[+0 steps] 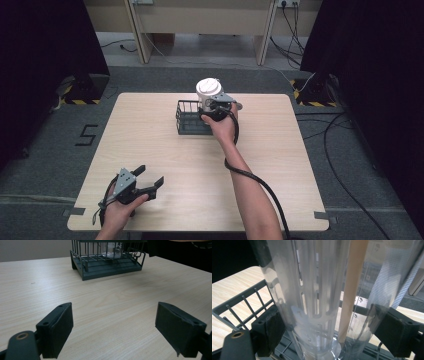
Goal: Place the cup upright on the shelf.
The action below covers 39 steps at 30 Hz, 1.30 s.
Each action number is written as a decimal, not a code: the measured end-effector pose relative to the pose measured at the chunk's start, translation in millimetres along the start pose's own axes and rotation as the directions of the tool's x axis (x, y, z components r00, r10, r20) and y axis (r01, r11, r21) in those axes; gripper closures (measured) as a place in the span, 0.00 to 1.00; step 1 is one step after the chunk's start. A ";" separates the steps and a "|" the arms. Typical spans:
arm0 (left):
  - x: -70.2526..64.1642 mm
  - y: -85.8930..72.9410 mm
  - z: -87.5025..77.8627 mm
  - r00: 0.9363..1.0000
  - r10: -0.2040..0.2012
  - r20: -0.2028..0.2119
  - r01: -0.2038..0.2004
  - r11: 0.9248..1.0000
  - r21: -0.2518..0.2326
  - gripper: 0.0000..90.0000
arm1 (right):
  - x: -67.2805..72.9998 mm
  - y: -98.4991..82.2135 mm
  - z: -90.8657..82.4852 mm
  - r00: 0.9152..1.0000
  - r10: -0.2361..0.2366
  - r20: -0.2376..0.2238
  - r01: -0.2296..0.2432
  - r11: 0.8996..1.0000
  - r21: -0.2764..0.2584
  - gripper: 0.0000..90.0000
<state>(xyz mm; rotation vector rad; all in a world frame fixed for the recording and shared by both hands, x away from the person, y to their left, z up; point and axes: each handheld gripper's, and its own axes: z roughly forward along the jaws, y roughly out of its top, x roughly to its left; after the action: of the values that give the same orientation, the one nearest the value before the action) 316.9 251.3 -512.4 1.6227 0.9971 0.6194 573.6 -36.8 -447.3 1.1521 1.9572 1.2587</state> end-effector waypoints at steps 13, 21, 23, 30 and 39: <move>-0.3 -0.2 0.6 1.000 0.001 -0.001 -0.001 1.000 0.002 0.16 | -0.5 -2.7 -17.1 1.000 0.024 -0.020 -0.024 1.000 -0.008 0.18; -0.7 -0.5 1.2 1.000 0.002 -0.002 -0.002 1.000 0.004 0.16 | 0.2 -7.0 -35.3 0.999 0.029 -0.035 -0.029 0.999 -0.014 0.18; -0.8 -0.5 1.1 1.000 0.002 -0.003 -0.002 1.000 0.004 0.16 | 0.0 -7.6 -40.2 0.999 0.027 -0.034 -0.027 0.999 -0.017 0.18; -0.5 -0.9 1.0 1.000 -0.006 -0.003 0.006 1.000 0.004 0.16 | -2.8 -10.2 -57.8 0.999 0.024 -0.042 -0.025 0.999 -0.022 0.18; -0.3 -1.2 1.1 1.000 -0.008 -0.005 0.008 1.000 0.003 0.16 | -5.1 -20.0 -76.6 0.998 0.006 -0.057 -0.007 1.000 -0.026 0.22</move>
<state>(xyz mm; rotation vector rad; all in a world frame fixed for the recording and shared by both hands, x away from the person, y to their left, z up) 317.3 250.5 -513.8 1.6199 1.0081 0.6166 508.2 -79.5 -433.4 1.1225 1.9737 1.3302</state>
